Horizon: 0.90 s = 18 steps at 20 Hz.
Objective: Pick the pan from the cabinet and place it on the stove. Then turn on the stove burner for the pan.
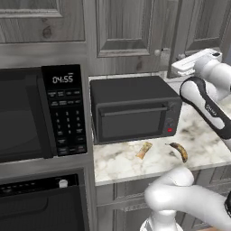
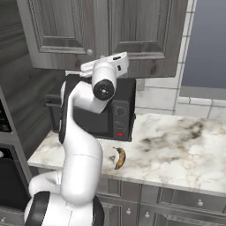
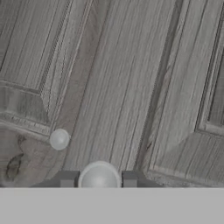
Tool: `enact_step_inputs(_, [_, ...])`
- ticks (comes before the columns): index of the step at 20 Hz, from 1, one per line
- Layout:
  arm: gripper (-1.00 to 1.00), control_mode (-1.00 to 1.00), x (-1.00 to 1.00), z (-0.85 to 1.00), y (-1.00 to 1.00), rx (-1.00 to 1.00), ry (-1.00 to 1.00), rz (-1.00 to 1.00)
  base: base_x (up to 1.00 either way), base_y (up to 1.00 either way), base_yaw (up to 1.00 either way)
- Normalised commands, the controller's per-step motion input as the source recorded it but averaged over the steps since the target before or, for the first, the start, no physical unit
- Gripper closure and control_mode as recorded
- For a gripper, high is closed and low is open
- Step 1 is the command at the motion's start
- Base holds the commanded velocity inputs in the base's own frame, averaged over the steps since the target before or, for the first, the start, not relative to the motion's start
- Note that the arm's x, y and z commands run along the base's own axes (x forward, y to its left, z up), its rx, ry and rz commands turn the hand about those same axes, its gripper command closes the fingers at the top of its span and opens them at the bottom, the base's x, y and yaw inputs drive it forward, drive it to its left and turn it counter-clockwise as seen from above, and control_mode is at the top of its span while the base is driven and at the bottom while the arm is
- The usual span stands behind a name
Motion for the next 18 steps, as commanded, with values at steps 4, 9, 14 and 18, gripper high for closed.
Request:
enact_step_inputs(4, [1.00,-1.00,-0.61,-0.21,-0.72,0.00,0.04,0.00,0.00,0.00,0.00])
enact_step_inputs(9, [1.00,-1.00,-0.41,-0.14,-0.74,0.00,0.05,0.00,0.00,0.00,0.00])
enact_step_inputs(14, [-1.00,-1.00,-0.25,-0.08,-0.26,0.00,0.02,0.00,0.00,0.00,0.00])
enact_step_inputs(18, [-1.00,-1.00,-0.56,-0.03,-0.03,0.00,-0.01,0.00,0.00,0.00,0.00])
